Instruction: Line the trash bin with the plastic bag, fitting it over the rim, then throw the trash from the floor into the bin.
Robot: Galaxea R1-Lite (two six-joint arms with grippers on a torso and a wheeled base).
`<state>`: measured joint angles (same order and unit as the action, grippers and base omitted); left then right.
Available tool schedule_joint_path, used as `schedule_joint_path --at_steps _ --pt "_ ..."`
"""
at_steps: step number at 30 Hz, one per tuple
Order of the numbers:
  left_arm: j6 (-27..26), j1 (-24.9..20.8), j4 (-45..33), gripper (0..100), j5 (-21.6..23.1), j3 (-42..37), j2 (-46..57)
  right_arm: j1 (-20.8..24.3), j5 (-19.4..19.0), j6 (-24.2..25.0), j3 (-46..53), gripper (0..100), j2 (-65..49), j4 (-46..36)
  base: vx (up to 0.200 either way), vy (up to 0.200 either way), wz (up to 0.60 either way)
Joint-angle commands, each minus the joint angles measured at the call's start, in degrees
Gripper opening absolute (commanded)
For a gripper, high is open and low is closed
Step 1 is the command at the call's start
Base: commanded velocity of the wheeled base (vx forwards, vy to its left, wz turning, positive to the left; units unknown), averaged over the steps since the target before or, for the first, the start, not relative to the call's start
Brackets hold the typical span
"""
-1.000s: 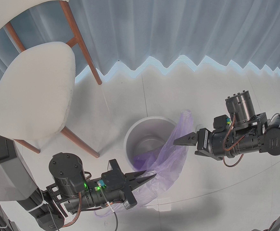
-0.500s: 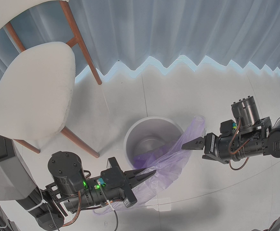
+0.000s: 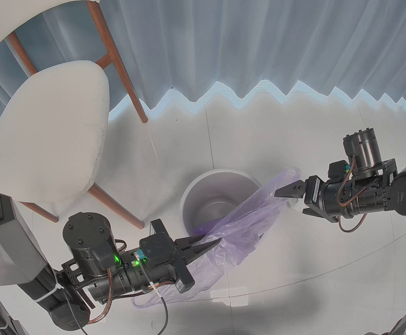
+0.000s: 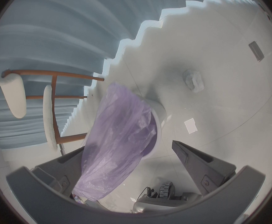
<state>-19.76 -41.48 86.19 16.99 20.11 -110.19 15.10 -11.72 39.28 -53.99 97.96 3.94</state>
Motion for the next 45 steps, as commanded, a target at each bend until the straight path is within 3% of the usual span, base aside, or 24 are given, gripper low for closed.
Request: schedule_joint_path --at_steps 1,24,37,38,45 --pt "0.0 0.4 0.0 0 0.0 -0.1 0.1 -1.8 -0.2 0.0 0.1 100 -2.0 -0.1 0.000 0.000 0.00" --pt "0.1 2.9 -0.1 0 -1.2 1.2 0.9 -1.8 0.0 0.0 2.9 100 -1.1 0.3 0.000 0.000 0.00" --pt "0.1 1.9 0.0 0 -0.6 1.3 2.3 -1.1 -0.1 0.0 -1.5 100 2.0 0.5 0.000 0.000 0.00" --pt "0.1 2.0 0.0 0 -0.6 1.4 2.3 -1.1 -0.1 0.0 -1.5 0 2.0 0.5 0.000 0.000 0.00" --pt "0.0 1.9 0.0 0 -0.6 1.1 2.1 -1.0 -0.4 0.1 -2.6 0 2.4 1.7 0.000 0.000 0.00"
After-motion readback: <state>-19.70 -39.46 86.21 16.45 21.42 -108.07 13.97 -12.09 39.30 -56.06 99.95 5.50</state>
